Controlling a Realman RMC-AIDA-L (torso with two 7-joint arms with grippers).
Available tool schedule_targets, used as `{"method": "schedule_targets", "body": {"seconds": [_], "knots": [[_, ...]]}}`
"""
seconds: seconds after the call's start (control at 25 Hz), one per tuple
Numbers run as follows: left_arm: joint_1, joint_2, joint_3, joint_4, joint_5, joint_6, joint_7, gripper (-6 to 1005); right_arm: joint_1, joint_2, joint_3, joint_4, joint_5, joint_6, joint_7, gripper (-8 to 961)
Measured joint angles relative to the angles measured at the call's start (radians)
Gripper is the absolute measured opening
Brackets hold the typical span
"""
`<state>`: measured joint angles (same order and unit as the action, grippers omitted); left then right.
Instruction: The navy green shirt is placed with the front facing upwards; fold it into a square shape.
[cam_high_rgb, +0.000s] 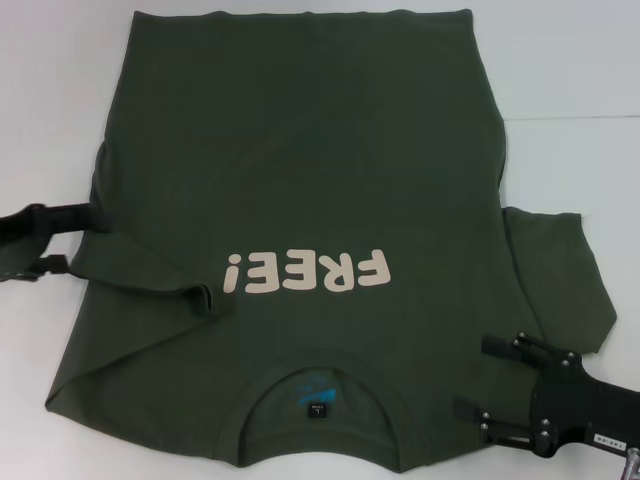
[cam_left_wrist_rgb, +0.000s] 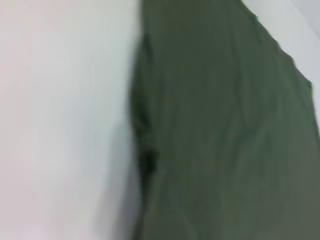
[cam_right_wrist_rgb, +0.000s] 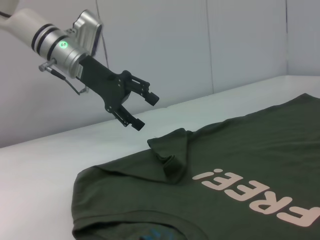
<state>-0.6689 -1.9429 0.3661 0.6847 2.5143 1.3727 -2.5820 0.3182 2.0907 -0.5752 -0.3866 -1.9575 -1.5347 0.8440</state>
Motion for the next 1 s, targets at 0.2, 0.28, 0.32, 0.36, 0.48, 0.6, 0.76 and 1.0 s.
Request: {"method": "schedule_targets", "body": {"seconds": [0.2,0.28,0.32,0.36,0.48,0.6,0.76,1.0], "knots": [[0.023,-0.011,0.004,-0.010,0.001,-0.055,-0.016,913,-0.003,0.000,0.003,0.000,-0.001,-0.001,0.001,924],[0.023,-0.016,0.009,-0.025,0.001,-0.079,-0.013,937,-0.004,0.000,0.003,0.000,-0.001,-0.001,0.000,924],[0.022,-0.020,0.011,-0.032,0.001,-0.095,-0.012,949,-0.004,-0.001,0.003,0.000,-0.001,-0.001,0.000,924],[0.022,-0.023,0.012,-0.037,0.001,-0.108,-0.012,949,-0.004,-0.001,0.003,0.000,-0.001,-0.001,0.000,924],[0.021,-0.034,0.018,-0.042,0.001,-0.149,-0.012,949,-0.005,-0.001,0.003,0.000,-0.001,-0.001,0.000,924],[0.019,-0.041,0.020,-0.052,0.001,-0.184,-0.011,948,-0.006,-0.002,0.003,0.000,-0.001,0.001,0.000,923],[0.015,-0.044,0.028,-0.067,0.001,-0.221,-0.009,948,-0.005,-0.002,0.003,0.000,0.002,0.002,0.000,923],[0.011,-0.051,0.032,-0.070,-0.004,-0.235,-0.009,948,-0.004,-0.002,0.003,0.000,0.004,0.006,0.000,923]]}}
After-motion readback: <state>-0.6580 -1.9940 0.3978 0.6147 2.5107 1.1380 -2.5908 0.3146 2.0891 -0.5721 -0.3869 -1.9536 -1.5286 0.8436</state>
